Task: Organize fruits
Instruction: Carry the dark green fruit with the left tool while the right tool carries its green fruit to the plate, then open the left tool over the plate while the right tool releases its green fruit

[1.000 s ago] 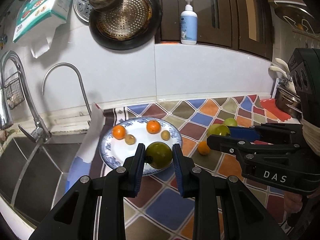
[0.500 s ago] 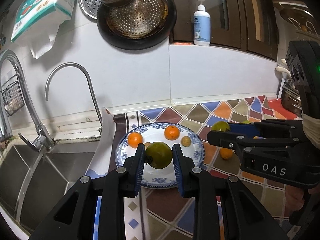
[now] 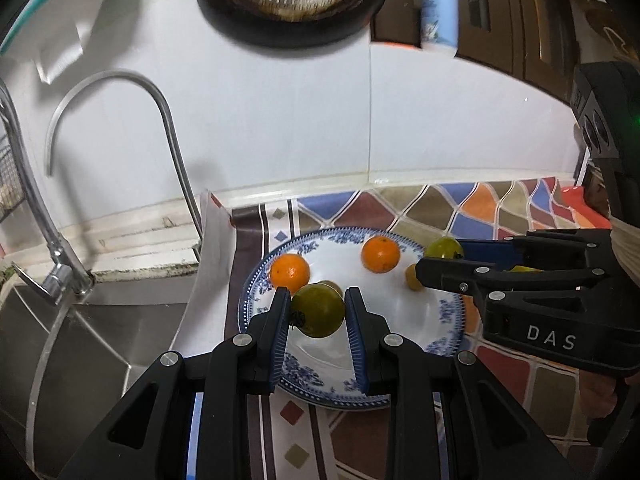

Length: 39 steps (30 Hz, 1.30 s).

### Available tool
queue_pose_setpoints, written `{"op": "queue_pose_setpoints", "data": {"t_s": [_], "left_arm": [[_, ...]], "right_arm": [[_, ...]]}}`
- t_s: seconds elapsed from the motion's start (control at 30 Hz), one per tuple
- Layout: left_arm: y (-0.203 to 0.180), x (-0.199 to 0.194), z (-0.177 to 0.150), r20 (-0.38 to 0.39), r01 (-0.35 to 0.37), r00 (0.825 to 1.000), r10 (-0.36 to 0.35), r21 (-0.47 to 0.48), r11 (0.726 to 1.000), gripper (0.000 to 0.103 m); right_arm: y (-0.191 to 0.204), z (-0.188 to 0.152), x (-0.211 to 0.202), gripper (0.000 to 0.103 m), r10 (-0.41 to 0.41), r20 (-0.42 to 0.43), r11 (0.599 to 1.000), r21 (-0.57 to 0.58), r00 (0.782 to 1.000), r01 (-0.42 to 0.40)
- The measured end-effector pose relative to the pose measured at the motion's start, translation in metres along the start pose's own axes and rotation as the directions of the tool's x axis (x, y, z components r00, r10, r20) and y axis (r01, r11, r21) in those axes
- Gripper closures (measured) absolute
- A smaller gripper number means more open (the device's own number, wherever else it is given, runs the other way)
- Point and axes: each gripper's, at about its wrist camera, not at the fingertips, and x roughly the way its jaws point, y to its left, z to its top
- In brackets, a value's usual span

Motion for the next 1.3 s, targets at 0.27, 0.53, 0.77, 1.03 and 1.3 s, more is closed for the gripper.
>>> {"op": "queue_pose_setpoints", "data": {"t_s": [0.27,0.53,0.77,1.03,1.3], "left_arm": [[0.009,0.042,-0.005,-0.071,0.002,0.997,-0.001,0.007,1.000,0.075],[0.012,0.062,-0.011,-0.108,0.004,0.994,-0.003,0.012,1.000,0.075],[0.010,0.071,-0.015,-0.126,0.011,0.992,-0.008,0.023,1.000,0.074],[0.012,0.060,-0.014,-0.114,-0.004,0.993,0.005,0.001,1.000,0.057],[0.011,0.022,-0.007,-0.074,-0.038,0.997,0.035,-0.042,0.998,0.046]], "right_arm": [[-0.005,0.004,0.043,0.072,-0.001,-0.064,1.000,0.003,0.998,0.002],[-0.013,-0.002,0.070,0.072,0.000,-0.116,1.000,0.012,0.993,0.001],[-0.015,-0.005,0.079,0.072,0.000,-0.131,1.000,0.015,0.991,0.002],[-0.015,-0.004,0.073,0.060,-0.009,-0.115,1.000,0.020,0.993,0.012],[-0.014,-0.006,0.041,0.060,-0.034,-0.062,0.999,0.010,0.997,0.035]]}}
